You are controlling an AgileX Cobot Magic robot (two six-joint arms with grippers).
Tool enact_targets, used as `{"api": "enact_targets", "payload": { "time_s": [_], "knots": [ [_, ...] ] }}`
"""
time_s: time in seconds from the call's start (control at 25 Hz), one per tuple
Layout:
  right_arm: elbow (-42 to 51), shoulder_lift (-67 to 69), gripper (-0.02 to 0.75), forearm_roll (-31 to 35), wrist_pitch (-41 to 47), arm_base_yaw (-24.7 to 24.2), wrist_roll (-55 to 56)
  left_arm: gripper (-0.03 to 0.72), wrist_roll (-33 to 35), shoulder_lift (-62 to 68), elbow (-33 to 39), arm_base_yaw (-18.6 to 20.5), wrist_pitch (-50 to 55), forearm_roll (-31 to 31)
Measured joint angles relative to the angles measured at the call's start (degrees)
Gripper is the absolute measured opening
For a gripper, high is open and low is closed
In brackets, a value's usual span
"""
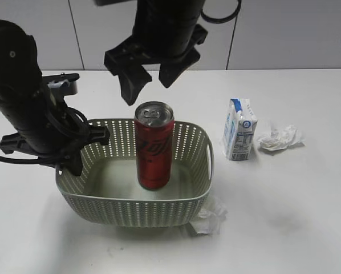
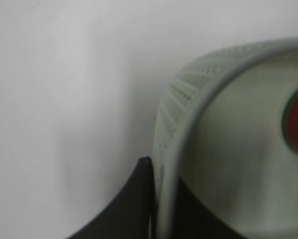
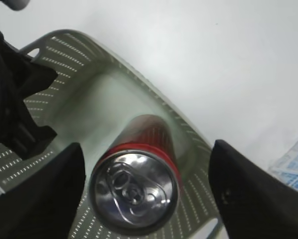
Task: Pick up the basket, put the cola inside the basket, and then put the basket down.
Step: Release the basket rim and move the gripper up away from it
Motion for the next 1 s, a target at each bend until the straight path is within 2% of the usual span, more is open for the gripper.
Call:
{"api": "enact_targets", "payload": {
  "time_s": [0.2, 0.36, 0.52, 0.72, 1.0],
  "knots": [
    [0.0, -5.3, 0.596, -4.4, 0.1, 0.0, 0.9, 0.000, 0.0, 0.0, 0.0, 0.0, 0.1, -0.2],
    [0.0, -11.2, 0.596, -11.7, 0.2, -0.5, 1.3, 0.000, 0.0, 0.0, 0.0, 0.0, 0.1, -0.9],
    [0.4, -16.9, 0.595, -14.5, 0.2, -4.4, 1.5, 0.000, 0.0, 0.0, 0.0, 0.0, 0.1, -1.7],
    [7.0, -22.0, 0.595, -14.3, 0.2, -17.6, 1.8, 0.000, 0.0, 0.0, 0.0, 0.0, 0.1, -2.2],
    [25.9, -29.5, 0.593, -12.0, -2.0, -37.4, 1.7, 0.000, 0.2, 0.0, -2.2, 0.0, 1.1, -2.8]
  ]
}}
